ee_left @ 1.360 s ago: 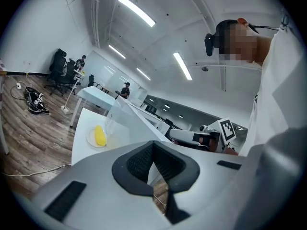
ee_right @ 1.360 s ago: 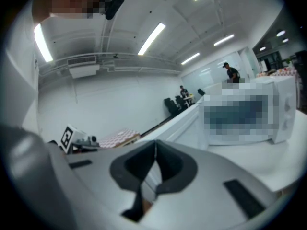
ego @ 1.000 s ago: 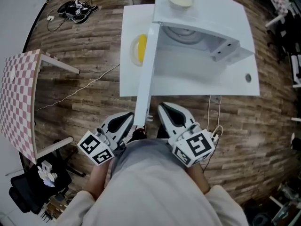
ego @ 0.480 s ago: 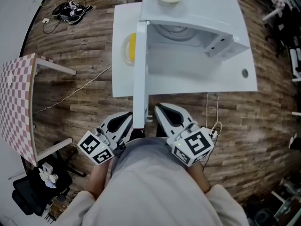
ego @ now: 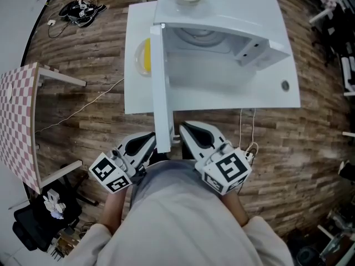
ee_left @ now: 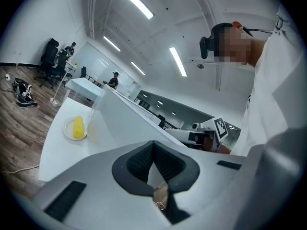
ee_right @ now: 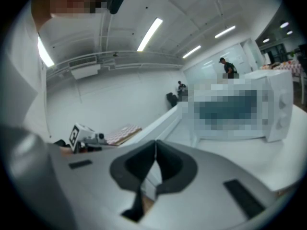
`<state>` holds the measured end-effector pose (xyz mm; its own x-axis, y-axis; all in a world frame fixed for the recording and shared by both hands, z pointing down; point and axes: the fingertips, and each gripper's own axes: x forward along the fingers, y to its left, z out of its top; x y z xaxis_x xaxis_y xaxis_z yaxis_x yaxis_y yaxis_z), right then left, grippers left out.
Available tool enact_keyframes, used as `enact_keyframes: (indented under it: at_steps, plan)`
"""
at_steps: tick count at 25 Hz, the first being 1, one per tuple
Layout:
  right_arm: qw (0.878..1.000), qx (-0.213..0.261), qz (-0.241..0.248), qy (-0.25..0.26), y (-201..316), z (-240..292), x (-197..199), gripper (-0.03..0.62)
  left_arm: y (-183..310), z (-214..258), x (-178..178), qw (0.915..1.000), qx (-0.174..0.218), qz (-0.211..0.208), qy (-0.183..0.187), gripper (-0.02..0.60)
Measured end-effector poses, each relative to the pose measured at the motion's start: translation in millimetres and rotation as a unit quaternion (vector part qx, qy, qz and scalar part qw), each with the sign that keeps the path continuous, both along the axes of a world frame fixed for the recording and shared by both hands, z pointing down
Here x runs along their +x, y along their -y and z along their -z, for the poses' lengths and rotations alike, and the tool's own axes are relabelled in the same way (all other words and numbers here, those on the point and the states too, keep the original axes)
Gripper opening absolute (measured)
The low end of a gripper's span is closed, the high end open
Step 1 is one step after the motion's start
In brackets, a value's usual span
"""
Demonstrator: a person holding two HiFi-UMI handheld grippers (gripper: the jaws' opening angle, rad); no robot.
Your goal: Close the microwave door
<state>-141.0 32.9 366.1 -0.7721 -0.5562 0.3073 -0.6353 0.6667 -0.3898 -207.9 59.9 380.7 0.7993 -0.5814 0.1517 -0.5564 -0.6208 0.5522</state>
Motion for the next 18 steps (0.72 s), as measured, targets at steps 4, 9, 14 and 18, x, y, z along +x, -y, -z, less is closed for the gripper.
enact_keyframes:
  at_steps: [4,9,14,18]
  plan:
    - [1.000,-0.002,0.008,0.000,1.0,-0.9,9.7,0.023,0.5,-0.2,9.6,1.0000,-0.002,0.006,-0.005,0.014]
    - [1.000,0.000,0.016,0.003,2.8,-2.6,24.3,0.023,1.6,-2.6,24.0,0.9998,-0.004,0.016,-0.012,0.014]
    - [1.000,0.004,0.029,0.006,5.5,-1.9,36.9,0.023,4.4,-3.1,37.1,0.9996,-0.001,0.028,-0.007,0.014]
    - [0.999,0.012,0.044,-0.001,2.0,-4.0,49.5,0.023,4.4,-4.3,49.7,0.9993,0.004,0.038,-0.007,0.014]
